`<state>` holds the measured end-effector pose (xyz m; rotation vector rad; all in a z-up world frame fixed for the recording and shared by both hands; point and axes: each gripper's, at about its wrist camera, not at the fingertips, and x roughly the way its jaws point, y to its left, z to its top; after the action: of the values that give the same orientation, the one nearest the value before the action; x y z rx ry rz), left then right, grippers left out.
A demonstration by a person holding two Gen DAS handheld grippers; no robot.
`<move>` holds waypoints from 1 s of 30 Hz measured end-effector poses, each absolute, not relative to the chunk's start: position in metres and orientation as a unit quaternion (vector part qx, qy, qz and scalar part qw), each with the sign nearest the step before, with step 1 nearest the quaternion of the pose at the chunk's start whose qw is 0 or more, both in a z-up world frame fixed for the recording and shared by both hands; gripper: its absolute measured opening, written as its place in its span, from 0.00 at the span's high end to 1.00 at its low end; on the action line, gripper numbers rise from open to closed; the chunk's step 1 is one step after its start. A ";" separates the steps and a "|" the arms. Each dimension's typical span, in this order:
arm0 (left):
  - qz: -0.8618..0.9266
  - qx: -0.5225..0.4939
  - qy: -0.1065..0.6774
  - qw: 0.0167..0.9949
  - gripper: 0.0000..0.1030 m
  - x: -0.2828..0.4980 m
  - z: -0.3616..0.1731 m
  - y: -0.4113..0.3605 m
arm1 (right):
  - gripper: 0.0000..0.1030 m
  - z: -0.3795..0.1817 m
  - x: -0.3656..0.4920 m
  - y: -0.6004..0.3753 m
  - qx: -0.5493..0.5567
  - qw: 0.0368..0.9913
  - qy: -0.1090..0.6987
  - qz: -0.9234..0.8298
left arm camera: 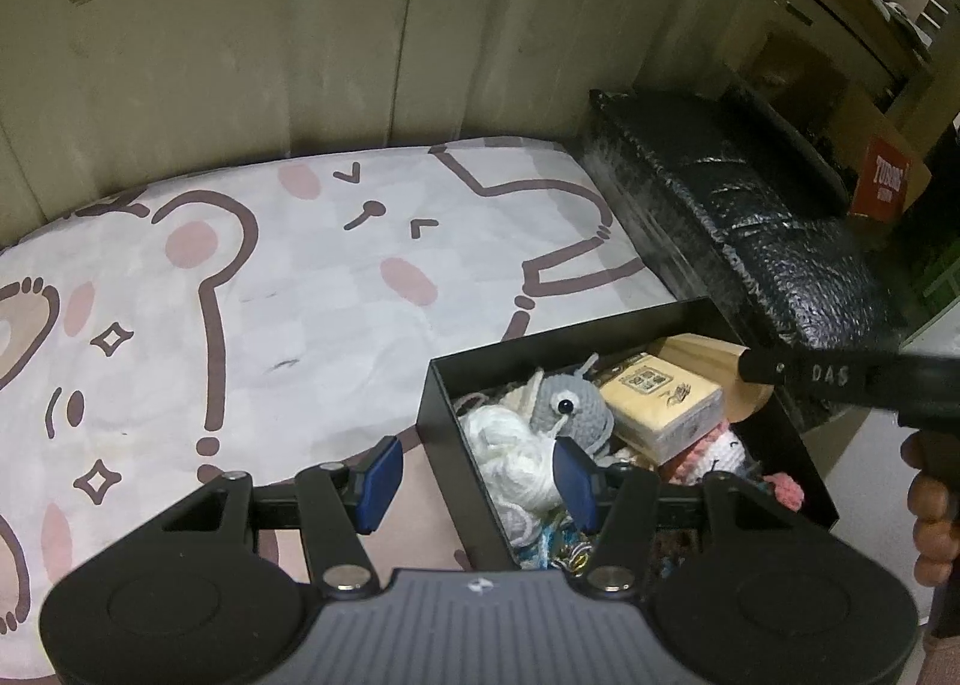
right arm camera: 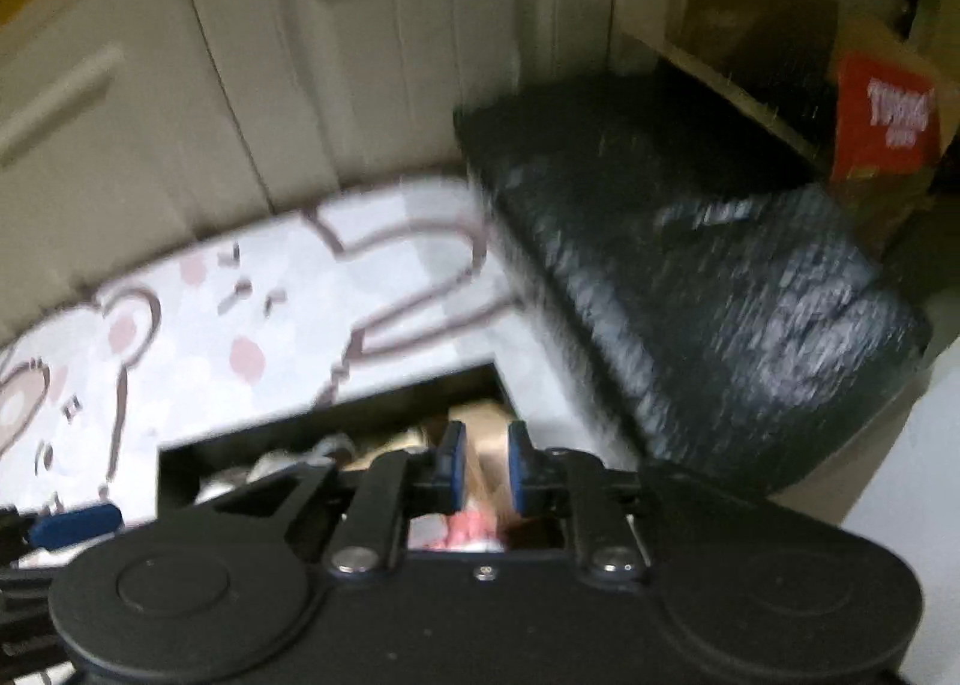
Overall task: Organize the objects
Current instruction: 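Open the right tool to release the wooden oval box into the black box, then withdraw both open tools up and away from the black box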
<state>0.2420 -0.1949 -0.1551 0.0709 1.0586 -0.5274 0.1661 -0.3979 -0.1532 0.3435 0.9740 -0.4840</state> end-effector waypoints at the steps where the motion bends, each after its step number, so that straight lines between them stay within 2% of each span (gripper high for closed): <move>1: -0.249 0.033 0.499 0.829 0.46 0.242 -0.155 -0.195 | 0.87 -0.156 0.166 -0.396 0.156 0.840 0.465 -0.233; 9: -0.252 0.036 0.498 0.829 0.46 0.239 -0.152 -0.197 | 0.86 -0.161 0.169 -0.386 0.118 0.831 0.493 -0.227; 15: -0.251 0.034 0.491 0.833 0.46 0.235 -0.143 -0.193 | 0.86 -0.154 0.162 -0.391 0.143 0.842 0.472 -0.220; 17: -0.250 0.033 0.488 0.835 0.46 0.234 -0.139 -0.192 | 0.76 -0.146 0.159 -0.388 0.137 0.851 0.457 -0.218; 21: -0.245 0.033 0.482 0.841 0.46 0.229 -0.128 -0.188 | 0.64 -0.130 0.153 -0.382 0.123 0.863 0.444 -0.207; 23: -0.243 0.034 0.477 0.844 0.45 0.226 -0.122 -0.185 | 0.54 -0.123 0.149 -0.377 0.110 0.867 0.442 -0.204; 27: -0.238 0.032 0.467 0.851 0.45 0.217 -0.108 -0.178 | 0.44 -0.110 0.139 -0.375 0.110 0.874 0.429 -0.202; 30: -0.231 0.033 0.459 0.857 0.37 0.209 -0.098 -0.174 | 0.32 -0.103 0.130 -0.372 0.113 0.876 0.426 -0.196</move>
<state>0.2089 -0.1740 -0.0982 0.0694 0.9633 -0.4857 0.1301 -0.3715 -0.1032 0.2354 0.8895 -0.4094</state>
